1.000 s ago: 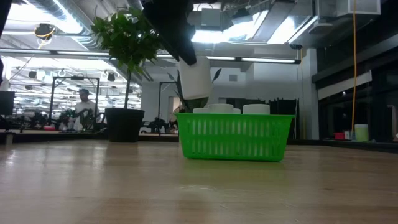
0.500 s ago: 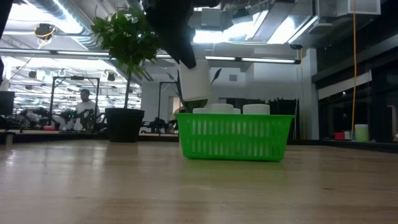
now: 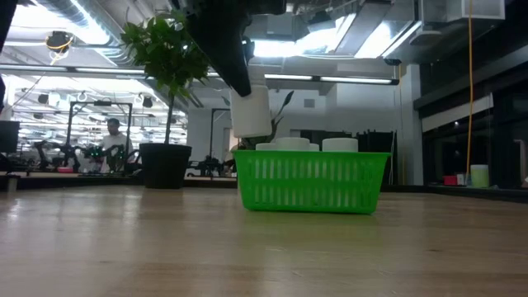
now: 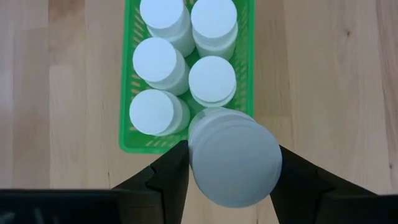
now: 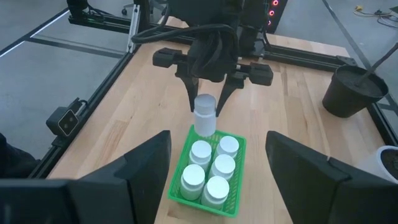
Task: Pick and place pill bottles into a basket
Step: Put the white pill bottle into the green basket
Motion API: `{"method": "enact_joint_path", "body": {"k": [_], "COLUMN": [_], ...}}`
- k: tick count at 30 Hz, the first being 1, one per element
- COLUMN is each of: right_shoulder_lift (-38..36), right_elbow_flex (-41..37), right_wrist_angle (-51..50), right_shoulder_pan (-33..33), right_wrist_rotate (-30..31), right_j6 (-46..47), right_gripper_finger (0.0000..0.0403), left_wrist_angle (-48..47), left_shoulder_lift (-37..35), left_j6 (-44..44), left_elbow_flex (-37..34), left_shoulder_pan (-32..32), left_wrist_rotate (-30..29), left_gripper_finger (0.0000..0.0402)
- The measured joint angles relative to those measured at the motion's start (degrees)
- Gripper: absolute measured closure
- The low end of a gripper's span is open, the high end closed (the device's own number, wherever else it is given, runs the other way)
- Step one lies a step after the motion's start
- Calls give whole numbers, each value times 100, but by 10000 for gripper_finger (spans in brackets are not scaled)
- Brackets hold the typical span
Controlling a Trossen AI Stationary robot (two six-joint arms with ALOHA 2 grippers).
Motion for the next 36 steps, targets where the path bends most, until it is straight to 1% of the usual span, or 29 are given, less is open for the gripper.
{"method": "enact_joint_path", "body": {"k": [4,6,12,25,27,36], "right_shoulder_lift": [0,0,0,0,-2,-2], "right_elbow_flex": [0,0,0,0,0,0], "right_wrist_angle": [2,2,0,-18,-18,-45], "right_shoulder_pan": [0,0,2,2,2,2], "right_wrist_rotate": [0,-1,0,0,1,-1], "right_j6": [-1,-3,12,32,34,36], "right_gripper_finger": [139,139,139,139,139,139], "left_wrist_angle": [76,304,501,741,905,913], "left_shoulder_lift": [0,0,11,66,122,291], "left_j6": [42,44,-99,-52,-9,47], "left_elbow_flex": [-26,-155,-406,-413,-404,-411], "left_shoulder_pan": [10,43,84,115,119,145], "left_wrist_rotate": [0,3,122,222,223,269], "left_gripper_finger": [228,228,228,228,228,228]}}
